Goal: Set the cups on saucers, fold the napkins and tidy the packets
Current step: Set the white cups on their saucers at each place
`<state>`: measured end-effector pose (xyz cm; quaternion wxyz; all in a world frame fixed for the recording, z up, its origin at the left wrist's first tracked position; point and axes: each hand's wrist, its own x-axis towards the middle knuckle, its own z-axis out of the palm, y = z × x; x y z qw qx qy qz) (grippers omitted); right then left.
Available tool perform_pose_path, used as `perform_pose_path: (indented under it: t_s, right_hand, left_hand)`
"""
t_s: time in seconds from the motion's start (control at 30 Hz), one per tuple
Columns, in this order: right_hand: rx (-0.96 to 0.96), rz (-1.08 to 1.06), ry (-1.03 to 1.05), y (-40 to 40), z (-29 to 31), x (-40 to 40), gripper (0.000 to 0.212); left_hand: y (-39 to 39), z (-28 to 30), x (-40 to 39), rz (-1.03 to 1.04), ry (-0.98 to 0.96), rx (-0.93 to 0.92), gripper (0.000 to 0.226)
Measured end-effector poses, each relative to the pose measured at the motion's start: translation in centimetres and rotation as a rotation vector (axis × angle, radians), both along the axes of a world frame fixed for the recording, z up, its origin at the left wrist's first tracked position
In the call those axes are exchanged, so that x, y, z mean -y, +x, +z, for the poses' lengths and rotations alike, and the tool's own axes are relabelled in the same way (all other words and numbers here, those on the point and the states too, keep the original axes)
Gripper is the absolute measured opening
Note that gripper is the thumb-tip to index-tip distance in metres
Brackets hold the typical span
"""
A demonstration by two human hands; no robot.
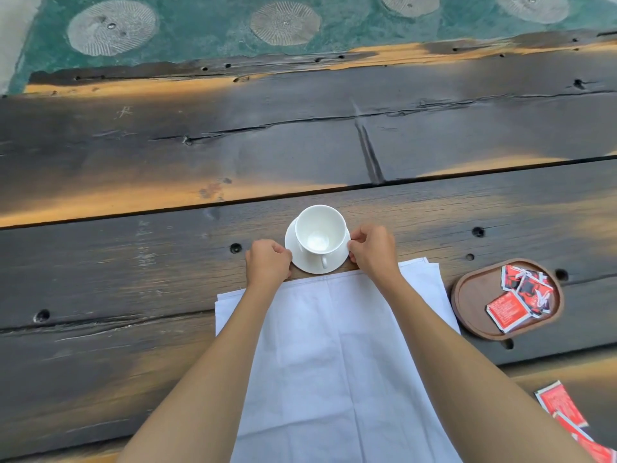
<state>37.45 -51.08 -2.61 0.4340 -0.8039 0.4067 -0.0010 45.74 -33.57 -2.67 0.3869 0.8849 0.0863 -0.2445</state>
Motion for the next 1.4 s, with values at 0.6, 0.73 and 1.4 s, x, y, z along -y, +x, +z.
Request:
perform_pose_path:
  t_s: [0.6,0.73,1.4]
  right_hand:
    - [0.177,-0.137,0.191,-18.4,8.7,-2.9,0.014]
    - [0.149,-0.108,0.222,-26.6,10.7,-6.0,0.014]
    - [-0.323,0.127,0.174,-48.6,3.2,-17.9,0.013]
  left_hand:
    - [-19.6,6.9,-13.4,0.106,-0.26,-0.079,0.014]
    - [-27.2,7.5,-17.4,0.094,-0.258,-0.135,0.014]
    - [-48.6,4.0,-20.3,-0.037,-0.015,-0.291,0.013]
